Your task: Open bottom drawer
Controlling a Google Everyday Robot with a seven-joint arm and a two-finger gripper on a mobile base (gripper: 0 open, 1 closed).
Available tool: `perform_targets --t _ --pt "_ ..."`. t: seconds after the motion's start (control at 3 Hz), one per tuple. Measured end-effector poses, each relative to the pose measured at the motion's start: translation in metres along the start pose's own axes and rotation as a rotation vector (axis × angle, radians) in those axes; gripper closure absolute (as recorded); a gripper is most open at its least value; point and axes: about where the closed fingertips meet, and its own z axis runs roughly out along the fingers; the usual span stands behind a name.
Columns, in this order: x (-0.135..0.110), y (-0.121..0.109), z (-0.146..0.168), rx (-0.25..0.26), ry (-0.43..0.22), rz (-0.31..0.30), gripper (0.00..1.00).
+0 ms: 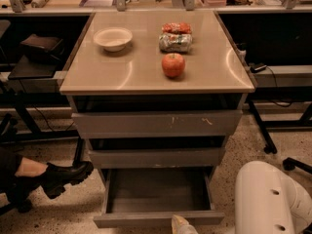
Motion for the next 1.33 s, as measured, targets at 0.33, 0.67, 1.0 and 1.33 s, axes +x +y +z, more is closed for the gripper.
perform_targets --t 0.33,0.67,1.0,1.33 --pt "-0.0001 -0.0001 -0.0001 0.0 0.0 0.0 0.83" --pt "-0.0001 -0.0001 -0.0001 0.0 0.0 0.0 0.59" --pt "-0.0001 -0.0001 0.0 0.0 0.0 0.0 0.36" --pt "-0.0001 -0.0001 0.0 0.0 0.0 0.0 0.13"
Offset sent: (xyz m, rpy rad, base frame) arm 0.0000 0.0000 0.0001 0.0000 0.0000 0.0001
